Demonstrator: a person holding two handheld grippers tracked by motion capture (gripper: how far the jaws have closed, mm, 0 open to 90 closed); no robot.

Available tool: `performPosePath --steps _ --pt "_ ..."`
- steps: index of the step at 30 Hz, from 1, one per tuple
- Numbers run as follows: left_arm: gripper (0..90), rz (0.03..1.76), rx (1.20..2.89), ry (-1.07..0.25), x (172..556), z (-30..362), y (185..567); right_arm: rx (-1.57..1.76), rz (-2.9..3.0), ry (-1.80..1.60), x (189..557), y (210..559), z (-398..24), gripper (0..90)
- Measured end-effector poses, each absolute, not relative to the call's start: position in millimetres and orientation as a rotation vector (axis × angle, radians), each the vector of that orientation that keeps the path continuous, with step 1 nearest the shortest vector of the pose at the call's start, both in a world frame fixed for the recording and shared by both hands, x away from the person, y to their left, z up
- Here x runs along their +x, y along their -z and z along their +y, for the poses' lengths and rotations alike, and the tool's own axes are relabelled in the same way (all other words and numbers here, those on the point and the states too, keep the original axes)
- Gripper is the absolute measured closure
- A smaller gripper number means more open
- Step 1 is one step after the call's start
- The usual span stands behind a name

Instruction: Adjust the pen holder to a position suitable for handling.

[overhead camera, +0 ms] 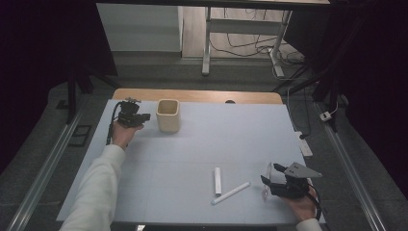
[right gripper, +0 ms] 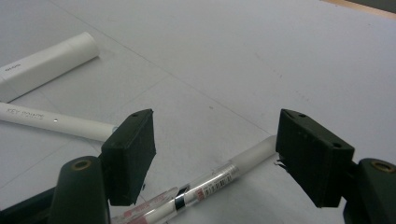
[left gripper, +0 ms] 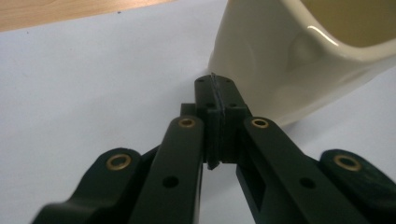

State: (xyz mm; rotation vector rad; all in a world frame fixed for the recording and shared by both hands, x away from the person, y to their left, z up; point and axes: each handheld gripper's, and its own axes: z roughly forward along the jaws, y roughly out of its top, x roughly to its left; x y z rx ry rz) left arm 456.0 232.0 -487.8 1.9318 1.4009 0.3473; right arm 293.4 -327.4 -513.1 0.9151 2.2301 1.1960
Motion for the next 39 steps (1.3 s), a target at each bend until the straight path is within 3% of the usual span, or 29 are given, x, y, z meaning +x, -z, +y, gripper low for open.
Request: performPosePath --steps 39 --pt "89.1 1.358 1.904 -0.237 473 221 504 0.916 2.233 -1.176 294 513 -329 28.3"
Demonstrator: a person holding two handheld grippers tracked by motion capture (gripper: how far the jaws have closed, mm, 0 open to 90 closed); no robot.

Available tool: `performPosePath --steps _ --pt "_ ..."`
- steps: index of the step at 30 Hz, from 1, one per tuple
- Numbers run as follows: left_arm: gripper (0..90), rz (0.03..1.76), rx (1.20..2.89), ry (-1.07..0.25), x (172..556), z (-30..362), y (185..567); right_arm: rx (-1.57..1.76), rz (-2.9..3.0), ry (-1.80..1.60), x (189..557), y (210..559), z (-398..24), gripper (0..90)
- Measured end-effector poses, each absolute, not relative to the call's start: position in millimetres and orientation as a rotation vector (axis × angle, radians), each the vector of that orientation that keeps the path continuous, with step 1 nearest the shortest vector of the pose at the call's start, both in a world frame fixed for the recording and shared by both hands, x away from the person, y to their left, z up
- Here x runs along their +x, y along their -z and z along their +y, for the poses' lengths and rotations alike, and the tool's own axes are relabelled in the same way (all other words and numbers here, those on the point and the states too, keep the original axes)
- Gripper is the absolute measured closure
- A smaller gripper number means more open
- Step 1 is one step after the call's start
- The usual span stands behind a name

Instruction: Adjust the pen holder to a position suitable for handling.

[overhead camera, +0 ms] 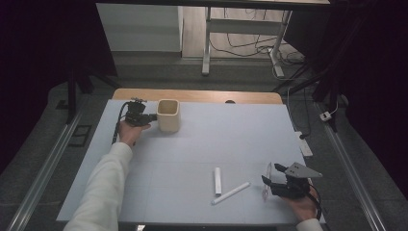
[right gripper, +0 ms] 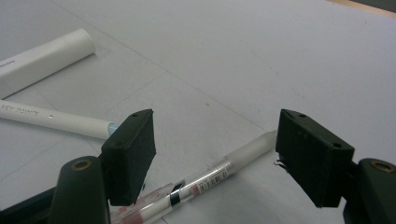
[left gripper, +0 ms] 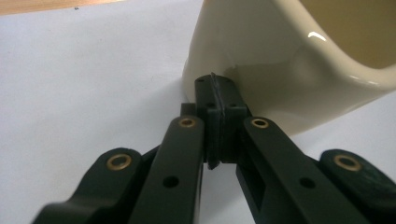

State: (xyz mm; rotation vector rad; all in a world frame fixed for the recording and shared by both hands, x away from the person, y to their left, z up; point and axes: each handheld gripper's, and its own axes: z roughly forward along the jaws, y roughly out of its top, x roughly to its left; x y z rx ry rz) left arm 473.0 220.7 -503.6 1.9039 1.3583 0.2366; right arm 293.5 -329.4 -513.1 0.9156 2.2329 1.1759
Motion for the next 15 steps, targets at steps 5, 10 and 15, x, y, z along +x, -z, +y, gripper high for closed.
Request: performPosePath --steps 5,10,15 --pt "89.1 1.350 1.911 -0.236 473.6 220.9 503.4 0.916 2.234 -1.173 293.7 513.5 -328.9 28.3" --pt "89.1 1.344 1.912 -0.238 473.6 221.0 503.5 0.914 2.238 -1.181 293.9 513.8 -328.6 28.3" --pt "89.1 1.341 1.907 -0.235 473.9 221.0 503.7 0.915 2.242 -1.184 294.2 514.2 -328.4 28.3"
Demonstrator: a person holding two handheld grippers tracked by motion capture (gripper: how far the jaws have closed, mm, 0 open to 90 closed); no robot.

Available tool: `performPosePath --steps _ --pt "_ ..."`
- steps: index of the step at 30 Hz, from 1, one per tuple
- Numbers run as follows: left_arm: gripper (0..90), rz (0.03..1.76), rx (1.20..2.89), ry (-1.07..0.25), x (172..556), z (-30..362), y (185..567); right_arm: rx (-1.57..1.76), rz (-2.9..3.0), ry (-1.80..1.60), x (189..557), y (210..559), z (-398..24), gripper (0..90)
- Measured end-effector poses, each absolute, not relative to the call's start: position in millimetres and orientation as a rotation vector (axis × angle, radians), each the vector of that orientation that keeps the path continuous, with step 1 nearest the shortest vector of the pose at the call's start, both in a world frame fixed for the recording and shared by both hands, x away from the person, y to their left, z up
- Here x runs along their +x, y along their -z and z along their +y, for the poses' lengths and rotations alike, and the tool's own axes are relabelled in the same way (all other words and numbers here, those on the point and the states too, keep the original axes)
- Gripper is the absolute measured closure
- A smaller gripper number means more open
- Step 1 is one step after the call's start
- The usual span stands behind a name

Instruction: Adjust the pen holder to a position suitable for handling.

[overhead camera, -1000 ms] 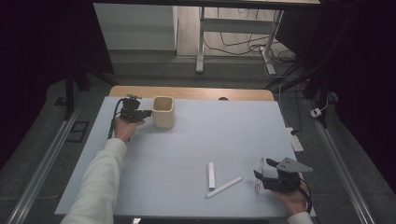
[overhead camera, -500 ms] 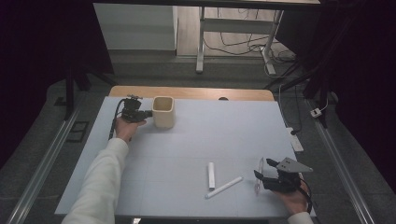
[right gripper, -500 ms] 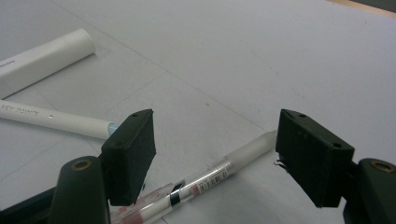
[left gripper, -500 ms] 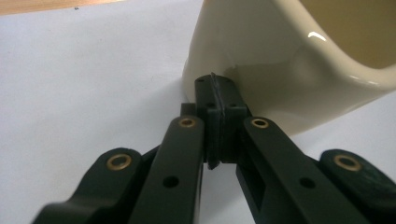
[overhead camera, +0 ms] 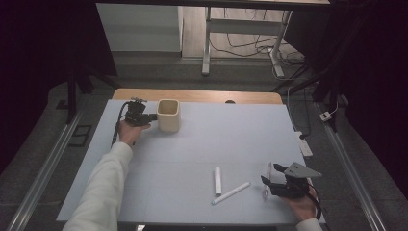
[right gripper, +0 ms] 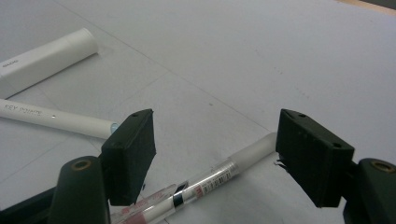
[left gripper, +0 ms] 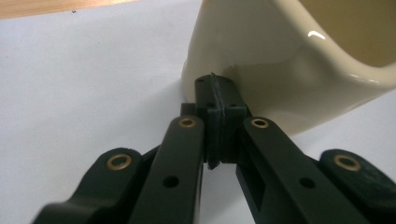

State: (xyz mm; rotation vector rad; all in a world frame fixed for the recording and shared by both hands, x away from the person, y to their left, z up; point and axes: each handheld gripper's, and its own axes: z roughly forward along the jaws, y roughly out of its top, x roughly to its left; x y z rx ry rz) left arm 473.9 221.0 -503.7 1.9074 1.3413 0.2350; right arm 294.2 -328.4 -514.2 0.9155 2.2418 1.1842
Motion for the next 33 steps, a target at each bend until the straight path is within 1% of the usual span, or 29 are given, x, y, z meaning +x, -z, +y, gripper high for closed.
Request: performPosePath --steps 33 --pt "89.2 1.352 1.906 -0.228 478.6 217.9 503.9 0.916 2.244 -1.177 294.3 514.2 -328.5 28.3"
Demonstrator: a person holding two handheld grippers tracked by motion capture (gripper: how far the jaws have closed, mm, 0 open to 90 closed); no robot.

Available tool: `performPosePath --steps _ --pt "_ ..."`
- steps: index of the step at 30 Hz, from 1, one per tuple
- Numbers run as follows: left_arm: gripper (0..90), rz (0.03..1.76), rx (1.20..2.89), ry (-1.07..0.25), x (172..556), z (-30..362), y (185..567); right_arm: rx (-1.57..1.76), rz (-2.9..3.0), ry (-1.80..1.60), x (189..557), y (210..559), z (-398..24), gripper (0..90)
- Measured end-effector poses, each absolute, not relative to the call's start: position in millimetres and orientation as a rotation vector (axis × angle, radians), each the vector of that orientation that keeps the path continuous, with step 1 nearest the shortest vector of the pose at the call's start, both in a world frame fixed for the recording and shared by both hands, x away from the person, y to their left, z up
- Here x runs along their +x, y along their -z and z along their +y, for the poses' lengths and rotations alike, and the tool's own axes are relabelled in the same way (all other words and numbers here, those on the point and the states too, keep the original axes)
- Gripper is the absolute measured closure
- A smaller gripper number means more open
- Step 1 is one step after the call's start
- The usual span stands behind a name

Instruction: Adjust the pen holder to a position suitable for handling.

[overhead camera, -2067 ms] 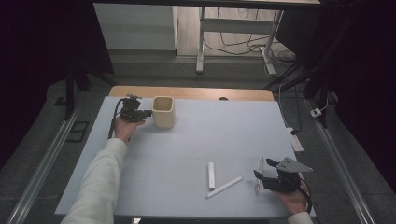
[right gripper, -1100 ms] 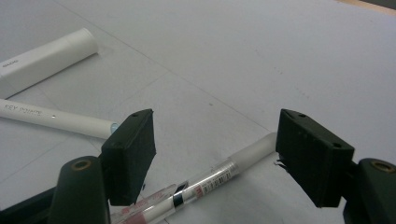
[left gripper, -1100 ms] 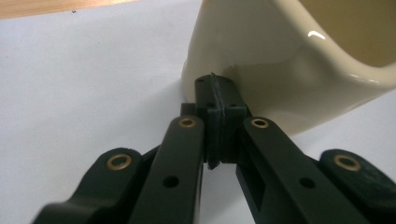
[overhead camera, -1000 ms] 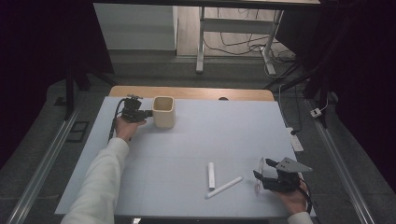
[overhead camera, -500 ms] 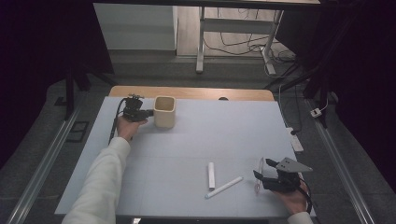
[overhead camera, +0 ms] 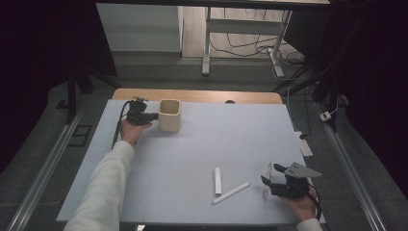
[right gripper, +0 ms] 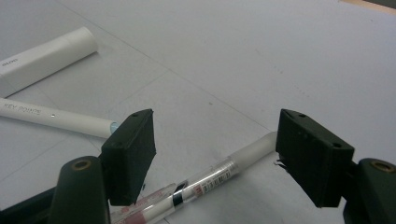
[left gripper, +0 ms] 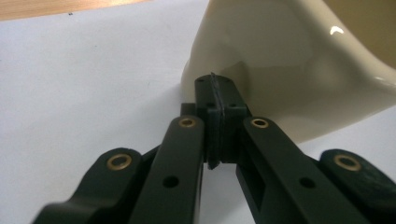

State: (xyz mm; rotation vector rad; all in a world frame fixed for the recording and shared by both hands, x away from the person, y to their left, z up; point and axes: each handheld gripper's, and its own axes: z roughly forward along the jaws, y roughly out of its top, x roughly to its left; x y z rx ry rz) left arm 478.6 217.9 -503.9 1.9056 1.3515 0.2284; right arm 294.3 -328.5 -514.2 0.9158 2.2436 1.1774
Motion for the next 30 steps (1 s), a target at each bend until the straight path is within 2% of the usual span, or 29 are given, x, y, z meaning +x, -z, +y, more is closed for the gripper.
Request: performPosePath --steps 30 --pt "89.3 1.381 1.960 -0.234 482.8 216.5 510.6 0.921 2.244 -1.192 294.5 514.5 -328.3 28.4"
